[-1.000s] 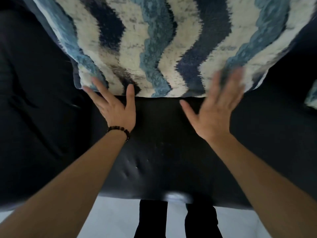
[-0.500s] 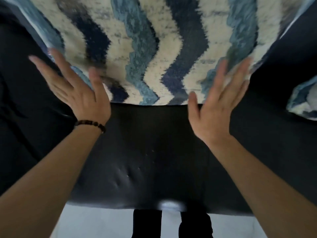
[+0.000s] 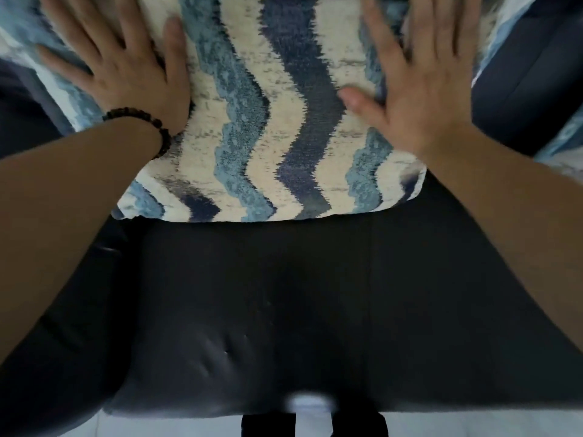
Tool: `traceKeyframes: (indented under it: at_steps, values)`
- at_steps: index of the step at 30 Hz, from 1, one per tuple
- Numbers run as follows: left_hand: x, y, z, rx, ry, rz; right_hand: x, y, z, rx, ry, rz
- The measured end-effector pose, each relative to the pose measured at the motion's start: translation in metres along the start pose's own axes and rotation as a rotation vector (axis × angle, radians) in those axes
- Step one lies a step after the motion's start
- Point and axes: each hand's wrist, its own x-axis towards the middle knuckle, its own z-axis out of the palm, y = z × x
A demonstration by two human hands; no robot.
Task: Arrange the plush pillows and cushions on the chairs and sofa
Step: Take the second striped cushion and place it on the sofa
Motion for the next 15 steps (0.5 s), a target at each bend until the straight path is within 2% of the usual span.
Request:
traceKeyframes:
  at_steps: [2,3,6,10,12,15]
  values:
    - [-0.002,-0.004,-0.001,0.003,-0.009,0.011,-0.015,-0.032,0.006,0.052,0.141,0.072]
    - [-0.003,-0.005,0.000,0.012,0.005,0.017,-0.025,-0.054,0.015,0.082,0.195,-0.006]
    - [-0.004,-0.002,0.000,0.022,0.042,0.019,-0.058,-0.102,0.050,0.091,0.204,-0.430]
    - [-0.005,-0.007,0.002,-0.002,0.038,0.043,-0.050,-0.068,0.084,-0.108,0.260,-0.620]
    - [-0.007,-0.006,0.000,-0.016,0.021,0.048,-0.054,-0.030,0.088,-0.159,0.264,-0.614]
    - [-0.007,-0.007,-0.009,-0.054,-0.013,0.057,-0.092,0.001,0.087,-0.152,0.250,-0.447]
